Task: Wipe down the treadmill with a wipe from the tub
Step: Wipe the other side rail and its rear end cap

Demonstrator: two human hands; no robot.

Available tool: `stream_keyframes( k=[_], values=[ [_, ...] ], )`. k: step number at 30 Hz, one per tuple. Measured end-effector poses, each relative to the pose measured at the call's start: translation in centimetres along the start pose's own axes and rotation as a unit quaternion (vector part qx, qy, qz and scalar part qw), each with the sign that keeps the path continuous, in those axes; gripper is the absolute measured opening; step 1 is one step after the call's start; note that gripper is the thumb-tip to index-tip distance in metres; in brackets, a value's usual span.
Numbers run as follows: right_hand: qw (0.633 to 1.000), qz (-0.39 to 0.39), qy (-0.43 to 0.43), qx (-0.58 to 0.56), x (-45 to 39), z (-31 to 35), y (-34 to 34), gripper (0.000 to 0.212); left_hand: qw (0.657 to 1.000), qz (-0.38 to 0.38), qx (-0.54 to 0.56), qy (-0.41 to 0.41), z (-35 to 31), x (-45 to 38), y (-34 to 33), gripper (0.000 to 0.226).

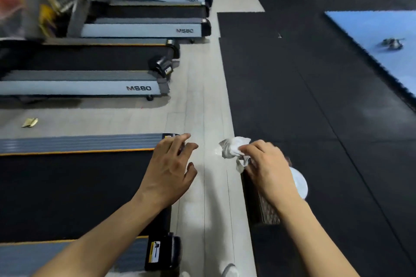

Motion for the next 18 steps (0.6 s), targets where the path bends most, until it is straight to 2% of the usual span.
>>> stream_keyframes(
  k=[2, 6, 12, 18],
  values=[
    [0.997, -0.039, 0.051, 0.038, -3.0, -0.2, 0.9, 0.035, 0.999, -0.026, -0.015, 0.015, -0.3, -1.5, 0.7, 0.041],
    [0.987, -0.095, 0.125, 0.029, -7.6, -0.2, 1.2, 0.026, 0.995, -0.063, -0.051, 0.054, 0.0, -4.0, 1.5, 0.040],
    [0.981, -0.102, 0.165, -0.029, -15.1, -0.5, -2.2, 0.025, 0.984, -0.059, -0.101, 0.132, 3.2, -8.0, 1.9, 0.044],
    [0.973, -0.076, 0.207, -0.067, -25.3, 1.4, -6.2, 0.023, 0.970, -0.062, -0.110, 0.209, 9.7, -13.8, 2.0, 0.048]
  ],
)
Point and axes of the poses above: each hand's wrist, its own x-axis away from the middle knuckle, its own y-axis out of the back of the hand, z = x × y, the point moved 10 cm from there along -x, towards the middle knuckle, and after that the axes turned 5 degrees about -z, right-handed, at the moved point
